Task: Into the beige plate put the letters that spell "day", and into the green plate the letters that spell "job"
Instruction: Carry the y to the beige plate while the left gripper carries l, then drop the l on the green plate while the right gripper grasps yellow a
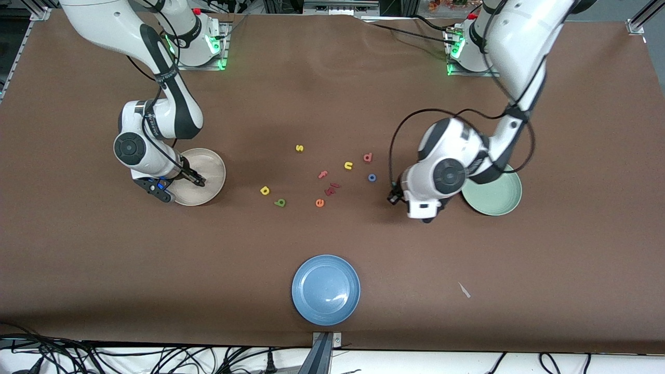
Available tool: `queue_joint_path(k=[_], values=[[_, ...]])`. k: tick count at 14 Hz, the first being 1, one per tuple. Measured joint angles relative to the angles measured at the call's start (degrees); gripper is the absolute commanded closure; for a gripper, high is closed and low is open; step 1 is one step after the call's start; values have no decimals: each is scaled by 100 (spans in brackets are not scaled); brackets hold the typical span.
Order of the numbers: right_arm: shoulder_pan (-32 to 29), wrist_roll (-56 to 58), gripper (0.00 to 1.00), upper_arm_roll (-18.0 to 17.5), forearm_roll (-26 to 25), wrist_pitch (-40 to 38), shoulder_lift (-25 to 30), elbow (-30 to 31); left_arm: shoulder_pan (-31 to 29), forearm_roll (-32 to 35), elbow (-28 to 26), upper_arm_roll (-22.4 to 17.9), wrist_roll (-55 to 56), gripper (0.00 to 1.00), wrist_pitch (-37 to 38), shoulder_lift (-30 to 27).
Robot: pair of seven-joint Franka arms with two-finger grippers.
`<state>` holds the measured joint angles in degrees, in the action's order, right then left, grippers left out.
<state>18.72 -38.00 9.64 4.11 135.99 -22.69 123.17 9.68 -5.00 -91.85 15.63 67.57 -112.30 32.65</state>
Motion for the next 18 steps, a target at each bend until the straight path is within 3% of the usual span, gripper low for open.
queue_joint_path(k=[3, 7, 9, 12, 15, 16, 18], values=[[21, 87, 0, -433, 4, -708, 25, -646, -642, 1, -23, -37, -973, 100, 683, -401], [156, 86, 0, -1089, 159, -1090, 28, -1318, -1262, 288, -222, -87, -1962, 100, 858, -415], [171, 86, 2, -1238, 284, -957, -79, -1314, -1524, 309, -321, -105, -2486, 100, 860, -358], [226, 49, 17, -1328, 458, -269, -518, -1301, -1884, 604, -427, -125, -3114, 100, 859, -62], [374, -483, 17, -1337, 467, 318, -851, -1309, -2042, 983, -440, -126, -3322, 100, 660, 370], [440, -607, 19, -1338, 467, 394, -897, -1311, -2093, 1028, -439, -126, -3332, 93, 493, 476], [497, -708, 22, -1338, 467, 456, -942, -1312, -2184, 1053, -437, -126, -3366, 20, 306, 600]])
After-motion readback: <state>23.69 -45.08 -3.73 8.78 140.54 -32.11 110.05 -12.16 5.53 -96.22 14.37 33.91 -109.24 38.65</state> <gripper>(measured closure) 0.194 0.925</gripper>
